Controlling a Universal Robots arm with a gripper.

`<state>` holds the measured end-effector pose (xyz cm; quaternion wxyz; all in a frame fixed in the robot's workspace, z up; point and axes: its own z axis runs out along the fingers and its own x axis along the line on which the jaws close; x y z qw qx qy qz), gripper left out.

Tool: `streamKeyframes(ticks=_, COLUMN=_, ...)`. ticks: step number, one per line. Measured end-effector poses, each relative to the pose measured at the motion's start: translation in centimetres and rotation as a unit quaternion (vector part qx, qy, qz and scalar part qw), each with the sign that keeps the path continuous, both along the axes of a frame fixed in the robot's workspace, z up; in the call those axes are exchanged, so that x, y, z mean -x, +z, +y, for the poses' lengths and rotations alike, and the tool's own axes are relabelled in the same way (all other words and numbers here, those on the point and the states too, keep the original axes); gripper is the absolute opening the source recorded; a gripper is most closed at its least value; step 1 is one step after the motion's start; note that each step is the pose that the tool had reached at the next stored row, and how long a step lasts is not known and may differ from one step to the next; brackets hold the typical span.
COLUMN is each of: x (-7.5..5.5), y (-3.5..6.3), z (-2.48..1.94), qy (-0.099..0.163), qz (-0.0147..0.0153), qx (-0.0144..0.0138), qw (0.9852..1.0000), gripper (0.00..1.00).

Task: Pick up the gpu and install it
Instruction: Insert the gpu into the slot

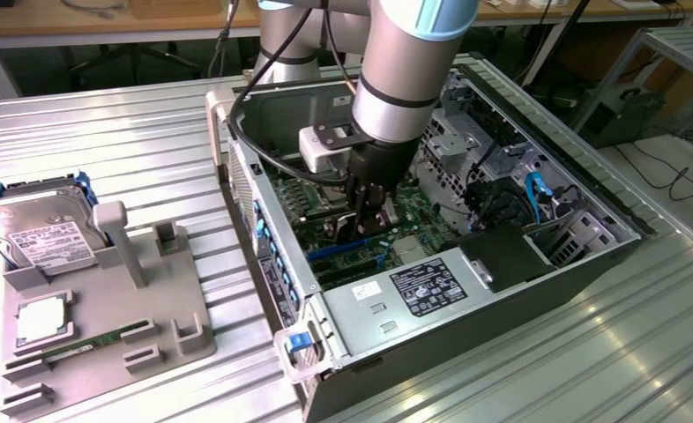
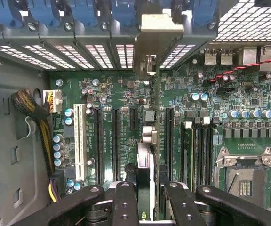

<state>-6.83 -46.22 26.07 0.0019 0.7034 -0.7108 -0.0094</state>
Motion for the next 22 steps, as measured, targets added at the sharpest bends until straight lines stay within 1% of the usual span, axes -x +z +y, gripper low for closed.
streamKeyframes(ticks=2, x=0.0, y=-0.08, z=0.03, qy=0.0, qz=0.0001, qx=-0.0005, qw=1.0, gripper=0.27)
streamKeyframes(ticks=5, x=0.01, y=-0.15, z=0.04, qy=0.0, qz=0.0004, qx=-0.0006, qw=1.0, gripper=0.27)
streamKeyframes(ticks=17, x=0.24, y=-0.46, z=0.07, qy=0.0, qz=0.0005, qx=-0.0006, qw=1.0, gripper=0.27)
streamKeyframes(ticks=19, x=0.25, y=-0.58, z=0.08, qy=0.0, qz=0.0005, qx=-0.0006, qw=1.0, gripper=0.27)
streamKeyframes(ticks=22, x=0.26, y=-1.03, z=0.1, qy=0.0, qz=0.0005, qx=-0.0007, qw=1.0, gripper=0.27)
